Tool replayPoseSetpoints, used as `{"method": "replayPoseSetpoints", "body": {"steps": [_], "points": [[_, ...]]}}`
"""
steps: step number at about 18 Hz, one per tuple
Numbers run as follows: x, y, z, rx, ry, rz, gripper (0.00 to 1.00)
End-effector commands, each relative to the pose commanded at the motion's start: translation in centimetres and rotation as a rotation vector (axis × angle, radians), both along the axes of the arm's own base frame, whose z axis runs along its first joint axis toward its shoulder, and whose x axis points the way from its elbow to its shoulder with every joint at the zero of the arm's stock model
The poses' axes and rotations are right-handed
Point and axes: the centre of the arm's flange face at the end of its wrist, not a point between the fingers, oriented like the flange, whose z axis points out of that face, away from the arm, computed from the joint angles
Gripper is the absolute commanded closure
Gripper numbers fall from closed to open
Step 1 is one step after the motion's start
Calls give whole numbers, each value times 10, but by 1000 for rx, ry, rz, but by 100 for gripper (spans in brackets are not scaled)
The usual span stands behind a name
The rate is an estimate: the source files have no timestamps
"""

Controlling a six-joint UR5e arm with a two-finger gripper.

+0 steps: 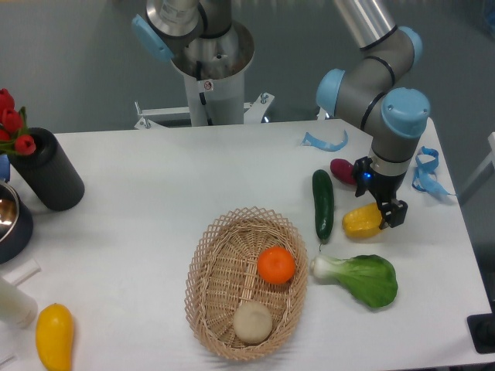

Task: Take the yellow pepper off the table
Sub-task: 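Close the gripper around the yellow bell pepper, then lift the gripped yellow pepper up off the table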

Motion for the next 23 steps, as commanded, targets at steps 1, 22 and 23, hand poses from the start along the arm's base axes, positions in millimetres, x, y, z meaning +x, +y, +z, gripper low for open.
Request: {"method": "replayPoseSetpoints", "body": {"steps": [1, 22, 23], "points": [[0, 0, -1, -3, 1, 2, 0], [-8, 30, 93, 297, 17, 255, 80], [-6, 36, 111, 389, -19, 312, 80]]}}
